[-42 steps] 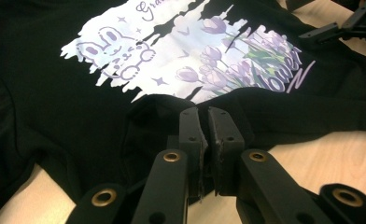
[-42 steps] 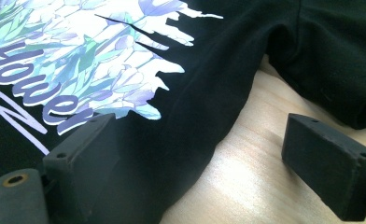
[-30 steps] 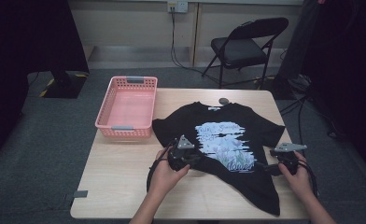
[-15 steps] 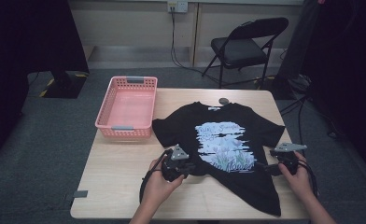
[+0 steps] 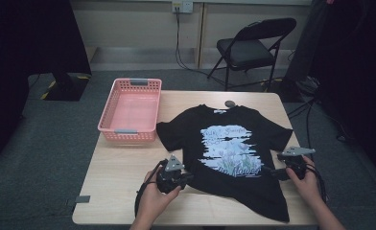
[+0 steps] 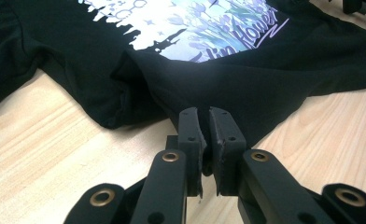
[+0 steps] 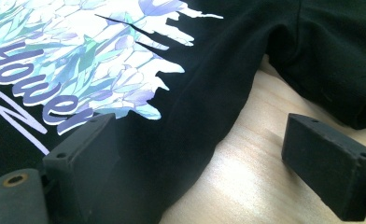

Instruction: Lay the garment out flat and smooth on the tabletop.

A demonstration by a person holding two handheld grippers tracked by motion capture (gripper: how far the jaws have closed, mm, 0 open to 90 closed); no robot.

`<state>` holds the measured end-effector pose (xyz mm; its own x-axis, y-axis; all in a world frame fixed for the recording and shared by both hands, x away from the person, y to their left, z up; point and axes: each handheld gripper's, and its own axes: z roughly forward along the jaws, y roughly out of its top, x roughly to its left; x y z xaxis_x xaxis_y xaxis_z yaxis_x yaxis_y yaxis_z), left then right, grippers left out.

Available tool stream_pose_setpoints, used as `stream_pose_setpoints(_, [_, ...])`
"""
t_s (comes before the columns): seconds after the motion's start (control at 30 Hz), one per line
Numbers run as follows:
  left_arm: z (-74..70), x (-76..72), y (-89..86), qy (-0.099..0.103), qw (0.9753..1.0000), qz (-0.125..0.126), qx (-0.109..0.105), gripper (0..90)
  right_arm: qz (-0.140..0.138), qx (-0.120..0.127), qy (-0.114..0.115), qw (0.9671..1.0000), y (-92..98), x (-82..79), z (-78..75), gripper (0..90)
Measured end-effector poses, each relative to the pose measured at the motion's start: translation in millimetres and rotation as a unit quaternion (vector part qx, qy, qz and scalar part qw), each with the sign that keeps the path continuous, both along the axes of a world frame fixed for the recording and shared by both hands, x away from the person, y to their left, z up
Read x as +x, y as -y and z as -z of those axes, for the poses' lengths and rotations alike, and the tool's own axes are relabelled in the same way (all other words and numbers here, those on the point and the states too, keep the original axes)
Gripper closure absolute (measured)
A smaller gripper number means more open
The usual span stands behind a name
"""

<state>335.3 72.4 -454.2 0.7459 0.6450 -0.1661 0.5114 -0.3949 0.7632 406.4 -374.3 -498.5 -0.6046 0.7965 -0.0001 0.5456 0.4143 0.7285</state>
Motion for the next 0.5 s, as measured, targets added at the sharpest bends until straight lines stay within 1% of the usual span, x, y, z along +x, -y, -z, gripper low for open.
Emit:
stream_pose_setpoints(0.27, [0.1, -3.1, 0.7, -0.001, 1.0, 0.002, -0.001, 84.0, 0.0, 0.0, 0.0, 1.0, 0.0, 0.0, 0.0, 10.2])
stream_pose_setpoints(0.5, [-2.6, -6.7, -1.9, 0.003, 0.9999, -0.002, -0.01, 84.0, 0.0, 0.0, 0.0, 1.0, 0.0, 0.0, 0.0, 10.2])
